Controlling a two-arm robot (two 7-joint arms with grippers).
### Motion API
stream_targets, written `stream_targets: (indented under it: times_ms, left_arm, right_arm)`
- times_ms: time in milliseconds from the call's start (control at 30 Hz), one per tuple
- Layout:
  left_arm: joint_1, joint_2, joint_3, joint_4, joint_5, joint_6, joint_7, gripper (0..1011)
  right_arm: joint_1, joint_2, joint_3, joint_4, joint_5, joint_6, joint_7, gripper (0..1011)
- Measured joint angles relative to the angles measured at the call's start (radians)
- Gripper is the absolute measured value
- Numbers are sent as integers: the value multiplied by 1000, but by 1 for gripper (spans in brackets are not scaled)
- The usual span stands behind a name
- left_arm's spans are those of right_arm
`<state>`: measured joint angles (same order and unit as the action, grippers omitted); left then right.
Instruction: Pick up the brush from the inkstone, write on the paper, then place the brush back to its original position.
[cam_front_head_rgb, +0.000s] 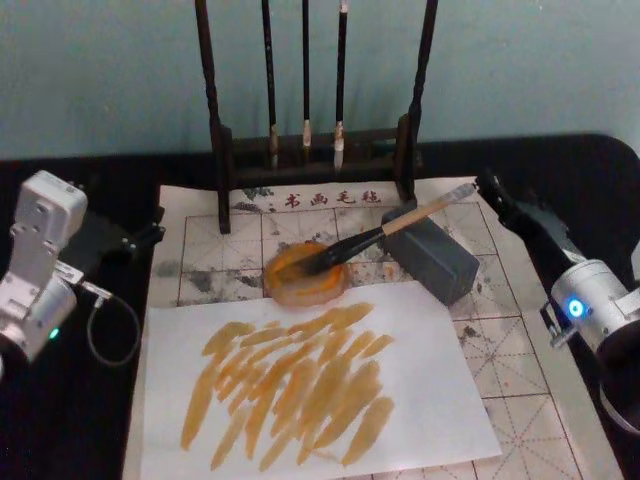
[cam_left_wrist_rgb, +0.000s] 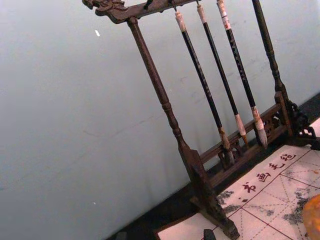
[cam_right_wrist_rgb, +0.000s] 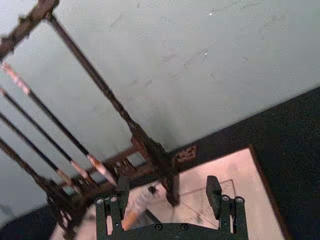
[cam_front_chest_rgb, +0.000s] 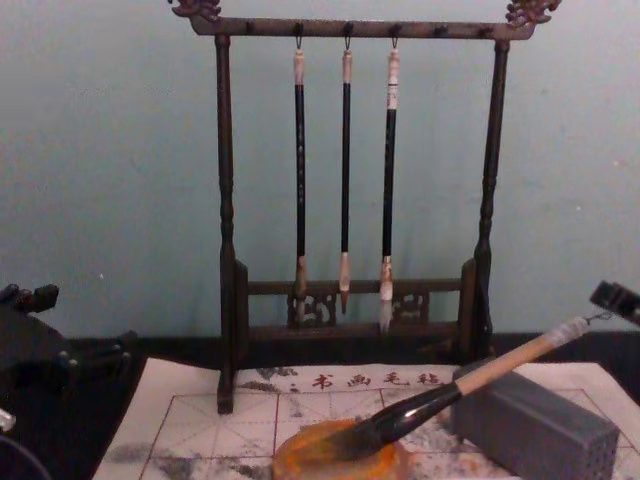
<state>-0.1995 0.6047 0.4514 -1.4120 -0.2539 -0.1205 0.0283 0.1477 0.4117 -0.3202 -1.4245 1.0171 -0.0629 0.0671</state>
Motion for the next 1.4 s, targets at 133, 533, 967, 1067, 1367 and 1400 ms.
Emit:
stream_targets:
  times_ms: [133,533,967,1067,1367,1400]
  left_arm:
    - [0,0,0,0,0,0,0,1001]
    - [0,0,0,0,0,0,0,1001]
    - [0,0,0,0,0,0,0,1001]
    - [0,0,0,0,0,0,0,1001]
    - [0,0,0,0,0,0,0,1001]
    - [0,0,0,0,0,0,0,1001]
  right_arm:
    - [-19,36,-18,-40,-79,16,-33,1000]
    - [-57,65,-39,-76,-208,23,-74,1000]
    - [-66,49,-42,-49,-287,3,-68,1000]
    - [-67,43,-37,-47,-291,-2,-68,1000]
    - [-67,45,-38,-47,-290,-1,-67,1000]
    - [-67,46,-38,-47,-290,-1,-66,1000]
